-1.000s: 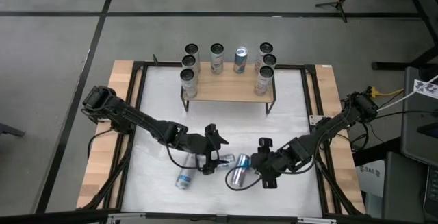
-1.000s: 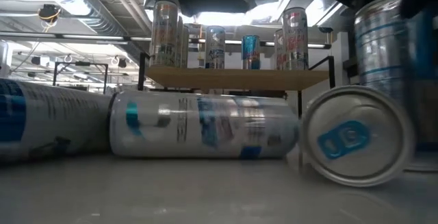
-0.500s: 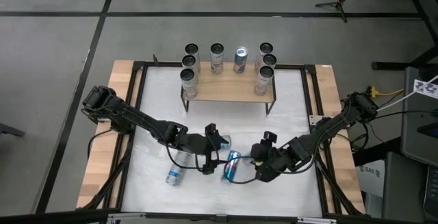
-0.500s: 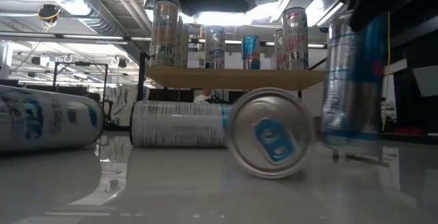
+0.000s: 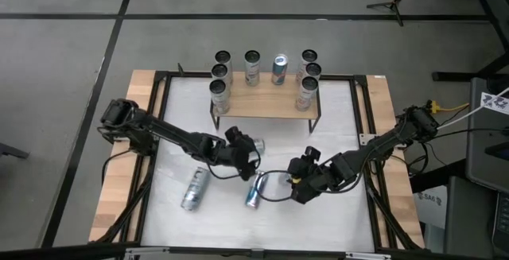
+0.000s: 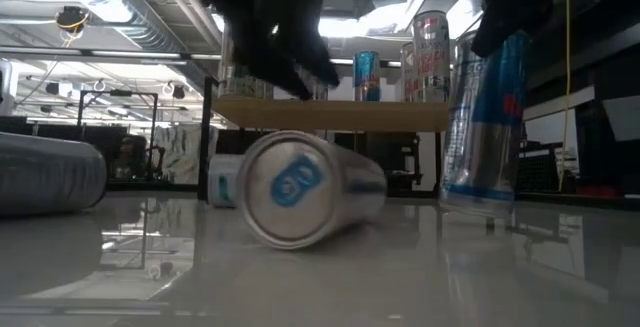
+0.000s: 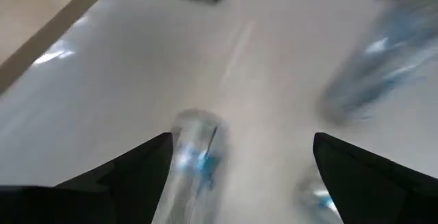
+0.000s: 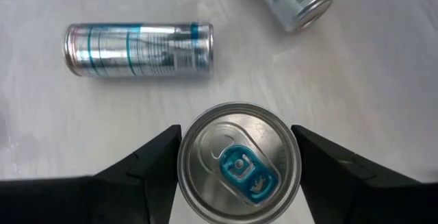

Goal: Sort soda cans
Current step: Put the right blue soda can on the shelf and align with other blue soda cans

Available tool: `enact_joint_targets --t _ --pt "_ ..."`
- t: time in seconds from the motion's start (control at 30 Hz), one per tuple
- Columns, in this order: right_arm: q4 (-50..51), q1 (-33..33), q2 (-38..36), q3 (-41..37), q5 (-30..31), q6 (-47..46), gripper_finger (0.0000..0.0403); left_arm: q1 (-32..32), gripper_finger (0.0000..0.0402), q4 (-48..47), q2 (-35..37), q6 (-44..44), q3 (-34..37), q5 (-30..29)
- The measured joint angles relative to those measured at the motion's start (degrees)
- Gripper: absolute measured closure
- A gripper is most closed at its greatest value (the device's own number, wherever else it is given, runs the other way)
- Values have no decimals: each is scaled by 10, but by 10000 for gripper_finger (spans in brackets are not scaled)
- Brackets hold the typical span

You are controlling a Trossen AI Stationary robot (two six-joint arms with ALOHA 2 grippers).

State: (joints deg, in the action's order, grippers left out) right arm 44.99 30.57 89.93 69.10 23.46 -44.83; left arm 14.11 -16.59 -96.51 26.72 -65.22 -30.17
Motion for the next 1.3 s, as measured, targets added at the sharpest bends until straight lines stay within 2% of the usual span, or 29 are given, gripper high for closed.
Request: enact_joint_targets --t 0.17,0.63,1.1,1.3 --pt "0 1 0 0 -1 0 160 -19 56 -23 -23 13 4 -40" --pt "-3 2 0 0 -1 1 160 -79 56 -35 -104 16 13 -51" --pt "-4 2 0 0 0 -1 160 -60 56 -31 -106 16 13 -43" --pt "-4 1 0 0 29 -53 160 -54 56 -31 -107 16 13 -41"
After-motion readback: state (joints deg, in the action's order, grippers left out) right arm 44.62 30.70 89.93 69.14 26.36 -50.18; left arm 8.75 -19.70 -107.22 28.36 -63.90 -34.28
